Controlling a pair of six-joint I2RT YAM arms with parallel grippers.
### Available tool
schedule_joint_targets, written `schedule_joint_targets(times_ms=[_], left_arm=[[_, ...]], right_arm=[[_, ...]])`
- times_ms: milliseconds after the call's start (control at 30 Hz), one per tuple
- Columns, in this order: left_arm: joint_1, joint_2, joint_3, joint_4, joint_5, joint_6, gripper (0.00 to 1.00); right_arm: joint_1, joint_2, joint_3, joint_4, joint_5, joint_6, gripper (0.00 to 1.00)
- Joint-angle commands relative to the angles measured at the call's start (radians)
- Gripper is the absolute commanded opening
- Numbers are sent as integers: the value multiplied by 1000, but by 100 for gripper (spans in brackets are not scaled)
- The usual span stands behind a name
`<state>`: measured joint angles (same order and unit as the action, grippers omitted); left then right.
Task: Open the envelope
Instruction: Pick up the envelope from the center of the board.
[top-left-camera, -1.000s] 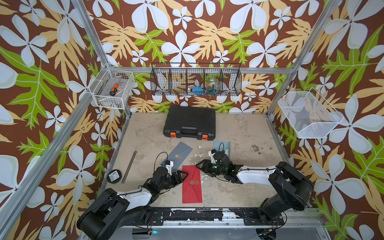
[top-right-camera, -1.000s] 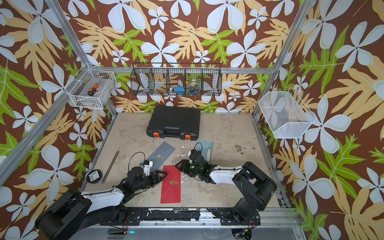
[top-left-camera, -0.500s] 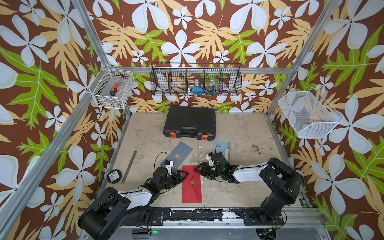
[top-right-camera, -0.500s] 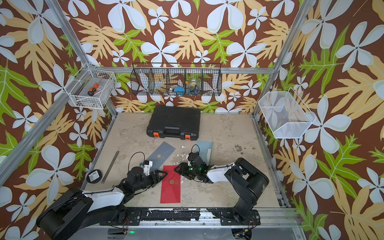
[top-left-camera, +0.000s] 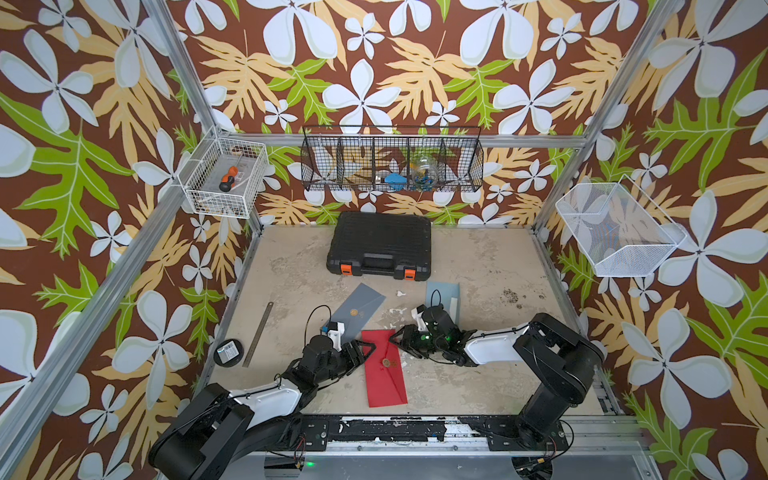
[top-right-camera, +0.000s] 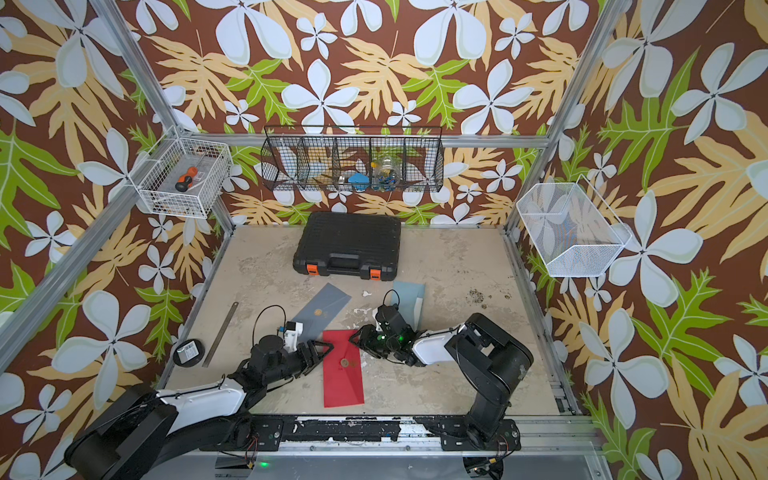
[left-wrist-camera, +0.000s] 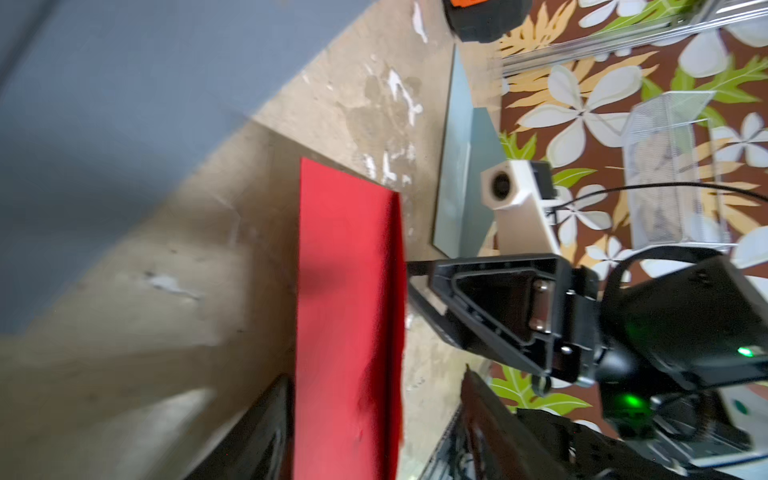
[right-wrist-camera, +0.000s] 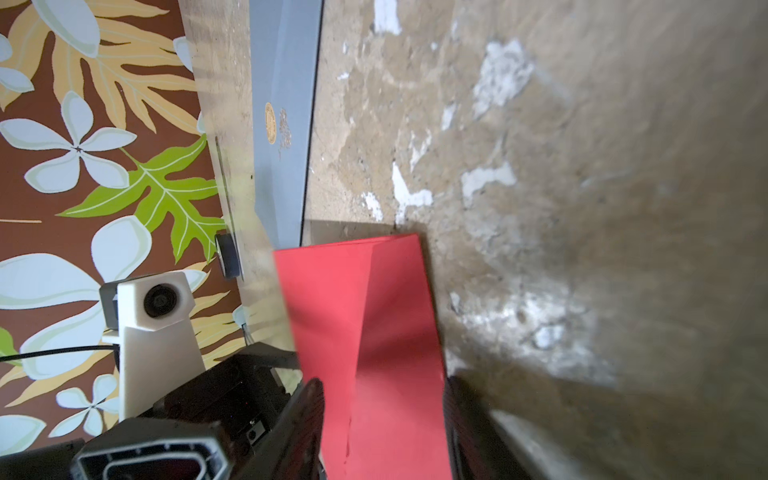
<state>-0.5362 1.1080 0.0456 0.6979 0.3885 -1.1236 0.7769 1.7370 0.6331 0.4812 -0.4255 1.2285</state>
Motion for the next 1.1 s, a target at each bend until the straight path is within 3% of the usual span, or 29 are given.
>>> schedule_joint_targets(times_ms=[0, 167, 600, 700, 833, 1067], left_arm=[[1, -32, -3, 69, 17, -21, 61], [1, -62, -12, 82, 7, -21, 58], [-1, 120, 29, 152, 107, 5, 49], [-1, 161, 35, 191, 125, -4, 41], [-1, 195, 48, 201, 140, 0, 29], [-1, 201, 51, 163, 130, 28, 9]], right_arm=[[5, 12, 24, -198, 31, -45, 50], [12, 22, 51, -242, 47, -70, 40], [42, 57, 151, -366, 97, -152, 40], [57, 74, 204, -453, 142, -190, 40], [68, 81, 236, -491, 163, -212, 49], [71, 50, 233, -460, 148, -211, 49]])
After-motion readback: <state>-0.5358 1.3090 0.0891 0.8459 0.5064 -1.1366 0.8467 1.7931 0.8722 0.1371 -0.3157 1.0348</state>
